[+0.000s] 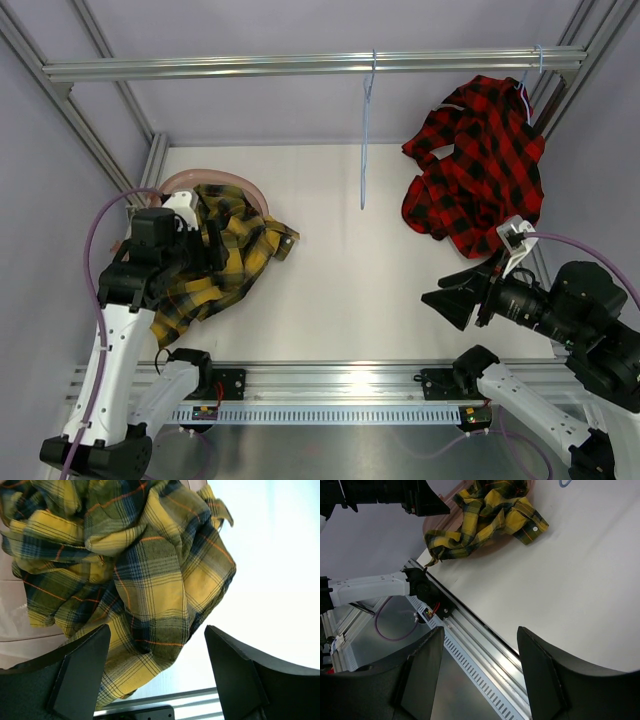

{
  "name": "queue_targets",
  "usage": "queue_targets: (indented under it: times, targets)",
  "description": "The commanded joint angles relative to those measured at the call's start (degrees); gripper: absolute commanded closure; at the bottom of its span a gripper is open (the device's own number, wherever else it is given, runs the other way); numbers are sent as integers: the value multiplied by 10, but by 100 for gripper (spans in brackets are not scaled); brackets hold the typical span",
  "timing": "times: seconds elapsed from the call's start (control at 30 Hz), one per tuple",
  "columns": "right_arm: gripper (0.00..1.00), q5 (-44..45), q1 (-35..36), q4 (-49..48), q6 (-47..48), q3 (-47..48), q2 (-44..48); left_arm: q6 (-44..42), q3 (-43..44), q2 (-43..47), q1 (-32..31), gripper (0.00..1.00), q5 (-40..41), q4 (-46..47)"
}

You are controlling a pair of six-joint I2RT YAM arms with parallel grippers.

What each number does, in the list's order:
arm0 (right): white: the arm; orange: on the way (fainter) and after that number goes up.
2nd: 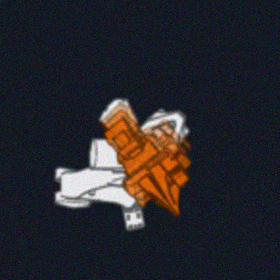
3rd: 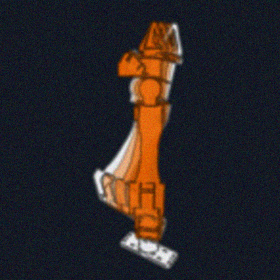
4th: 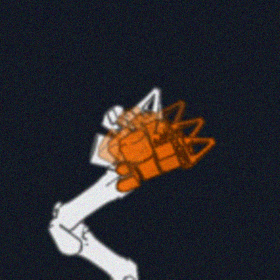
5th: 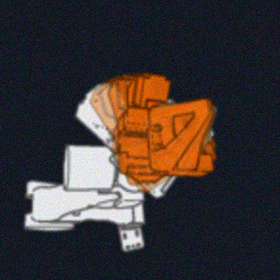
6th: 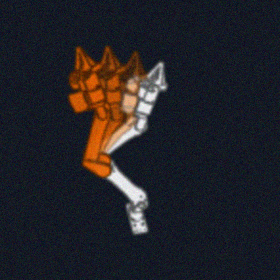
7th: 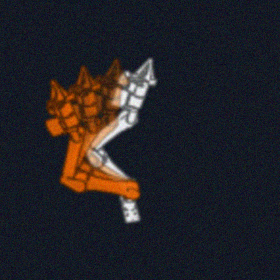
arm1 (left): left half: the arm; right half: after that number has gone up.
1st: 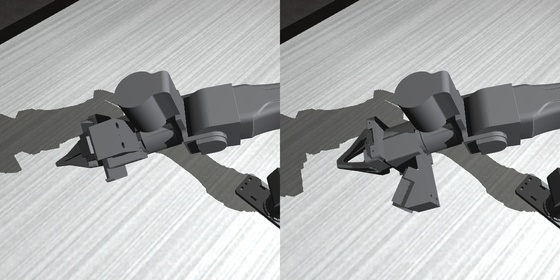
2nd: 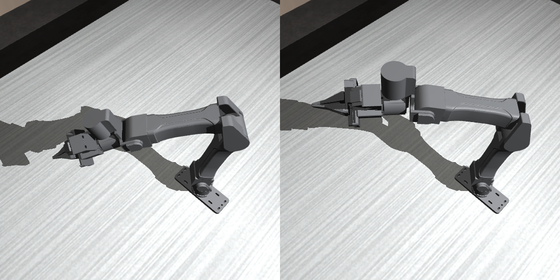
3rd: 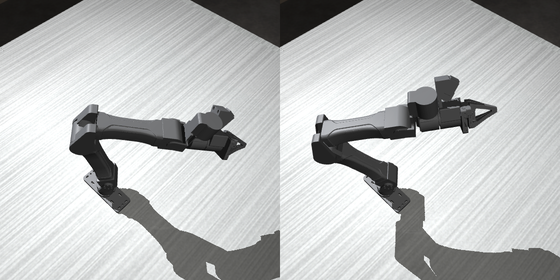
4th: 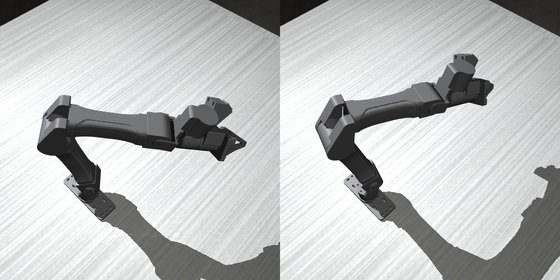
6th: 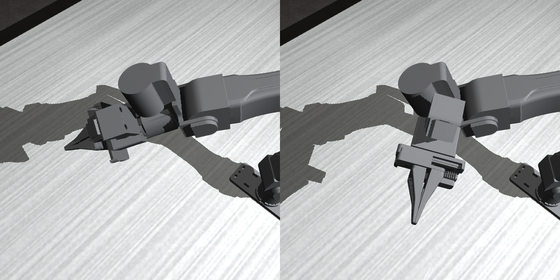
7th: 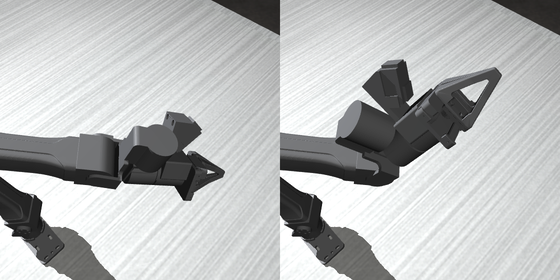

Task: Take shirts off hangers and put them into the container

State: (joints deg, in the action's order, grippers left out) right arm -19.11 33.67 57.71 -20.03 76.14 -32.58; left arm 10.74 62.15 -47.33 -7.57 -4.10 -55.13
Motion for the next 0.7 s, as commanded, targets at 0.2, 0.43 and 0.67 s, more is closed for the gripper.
queue_targets:
  times: [0.2,0.43,0.67]
  targets:
    - [31,-8,-1,-16,-3,0,12,-13,-16,-21,-6,19,-68,-13]
    - [31,-12,-2,-30,1,-16,10,14,-21,-107,-103,22,-19,-16]
    - [31,-14,-1,-42,2,-24,13,38,-36,-127,-133,25,49,-2]
